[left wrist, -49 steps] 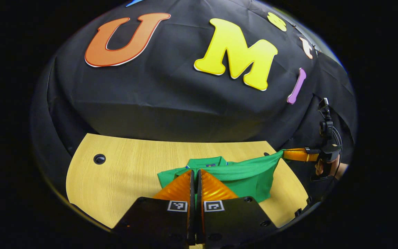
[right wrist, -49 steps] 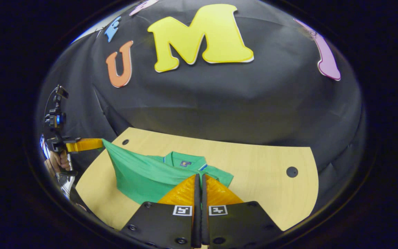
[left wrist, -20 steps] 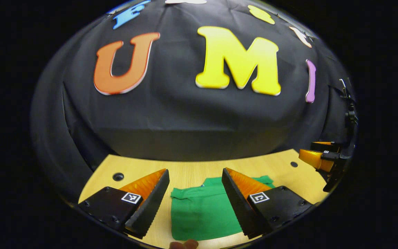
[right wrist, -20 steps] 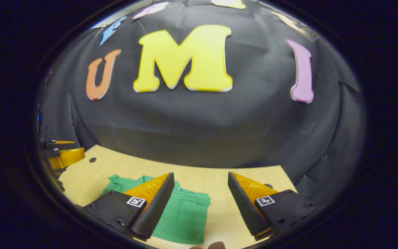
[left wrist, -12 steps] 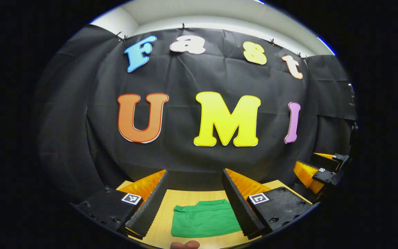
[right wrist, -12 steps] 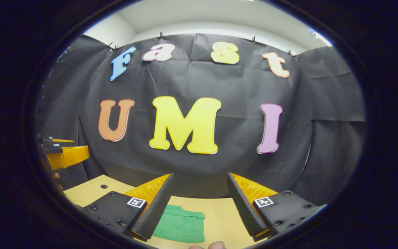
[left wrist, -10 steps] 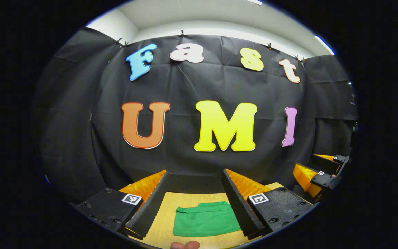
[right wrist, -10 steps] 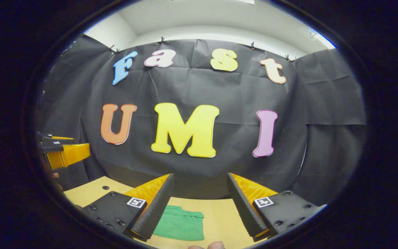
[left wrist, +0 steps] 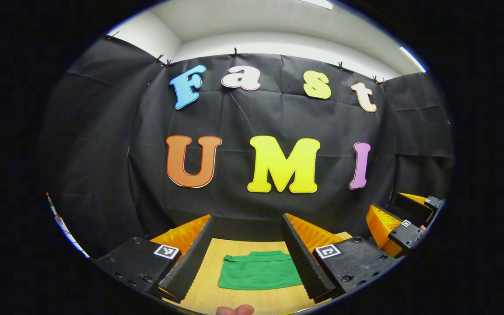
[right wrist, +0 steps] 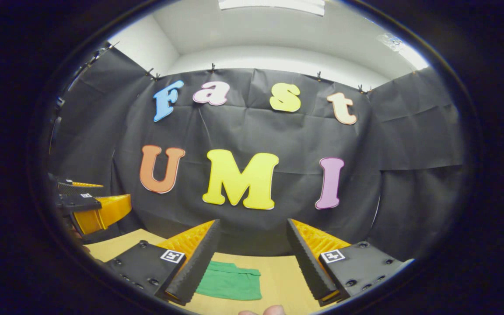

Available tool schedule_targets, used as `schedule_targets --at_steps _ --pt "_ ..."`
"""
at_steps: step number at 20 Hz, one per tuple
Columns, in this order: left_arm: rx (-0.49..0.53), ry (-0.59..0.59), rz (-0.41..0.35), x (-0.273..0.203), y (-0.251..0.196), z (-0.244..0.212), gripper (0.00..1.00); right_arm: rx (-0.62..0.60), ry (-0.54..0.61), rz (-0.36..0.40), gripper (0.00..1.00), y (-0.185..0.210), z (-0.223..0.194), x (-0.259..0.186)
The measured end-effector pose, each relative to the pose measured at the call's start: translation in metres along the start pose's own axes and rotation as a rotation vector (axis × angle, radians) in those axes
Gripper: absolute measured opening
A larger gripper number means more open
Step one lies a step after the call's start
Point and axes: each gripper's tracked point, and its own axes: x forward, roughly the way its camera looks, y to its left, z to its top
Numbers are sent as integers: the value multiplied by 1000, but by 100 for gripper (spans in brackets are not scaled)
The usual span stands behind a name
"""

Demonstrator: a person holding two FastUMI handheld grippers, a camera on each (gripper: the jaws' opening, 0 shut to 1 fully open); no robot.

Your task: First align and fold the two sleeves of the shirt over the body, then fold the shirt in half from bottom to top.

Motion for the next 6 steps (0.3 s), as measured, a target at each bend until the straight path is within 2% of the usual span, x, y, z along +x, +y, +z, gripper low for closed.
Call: schedule_targets --at_steps 6 --pt "28 -28 -9 -7 -4 10 97 38 40 -18 96 -4 -8 -3"
